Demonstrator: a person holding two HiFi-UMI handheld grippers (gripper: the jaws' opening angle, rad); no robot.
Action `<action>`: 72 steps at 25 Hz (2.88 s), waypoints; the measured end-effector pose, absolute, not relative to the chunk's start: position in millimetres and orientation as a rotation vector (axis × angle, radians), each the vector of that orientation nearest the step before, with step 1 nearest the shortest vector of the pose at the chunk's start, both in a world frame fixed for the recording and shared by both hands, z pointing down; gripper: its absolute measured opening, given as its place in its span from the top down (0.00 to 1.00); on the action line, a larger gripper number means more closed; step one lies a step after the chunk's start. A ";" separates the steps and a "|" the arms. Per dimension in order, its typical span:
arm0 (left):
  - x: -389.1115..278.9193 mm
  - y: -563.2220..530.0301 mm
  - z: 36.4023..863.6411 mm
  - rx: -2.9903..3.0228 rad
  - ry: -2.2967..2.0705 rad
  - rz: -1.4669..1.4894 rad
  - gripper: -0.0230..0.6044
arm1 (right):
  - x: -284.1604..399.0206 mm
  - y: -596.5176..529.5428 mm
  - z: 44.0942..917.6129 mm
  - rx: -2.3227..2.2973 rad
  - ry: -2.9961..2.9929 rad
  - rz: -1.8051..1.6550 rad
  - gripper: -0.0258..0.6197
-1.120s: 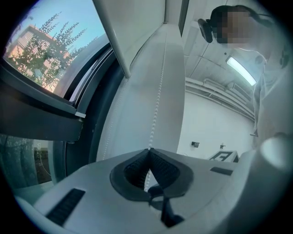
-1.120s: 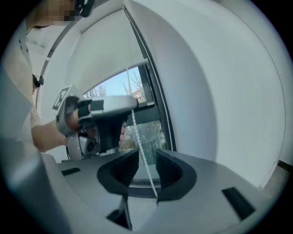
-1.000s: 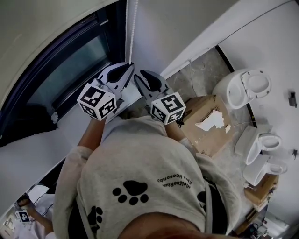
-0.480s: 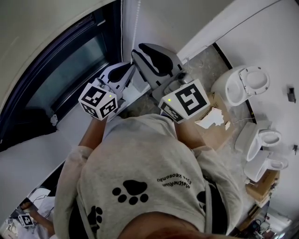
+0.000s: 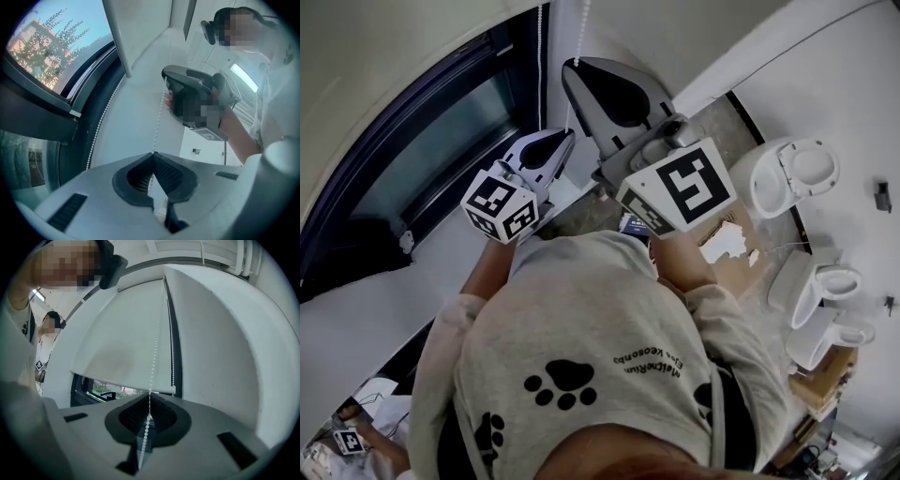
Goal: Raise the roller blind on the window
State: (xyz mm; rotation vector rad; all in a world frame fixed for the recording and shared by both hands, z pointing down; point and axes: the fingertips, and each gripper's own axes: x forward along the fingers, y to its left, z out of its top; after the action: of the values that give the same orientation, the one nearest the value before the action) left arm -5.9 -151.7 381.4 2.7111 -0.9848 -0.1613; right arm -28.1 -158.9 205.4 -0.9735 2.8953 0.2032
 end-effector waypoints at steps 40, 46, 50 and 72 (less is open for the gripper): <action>-20.1 -139.1 516.0 2.616 -1.017 0.101 0.95 | -34.4 -166.2 349.1 -1.130 3.025 -0.070 0.95; -19.9 -137.7 499.0 2.632 -0.975 0.046 0.87 | -31.7 -170.4 351.8 -1.136 3.013 -0.102 0.95; -26.0 -140.6 467.0 2.652 -0.982 -0.019 0.82 | -31.8 -172.1 352.3 -1.134 3.011 -0.103 0.95; -39.4 -168.9 226.3 3.009 -1.012 -0.128 0.82 | -39.1 -172.3 351.7 -1.121 2.993 -0.095 0.95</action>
State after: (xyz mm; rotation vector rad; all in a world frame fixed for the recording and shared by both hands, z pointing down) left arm -39.4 -168.9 226.3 3.0089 -1.0125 -0.1281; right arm -39.1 -172.3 351.7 -1.1205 2.9933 -0.0949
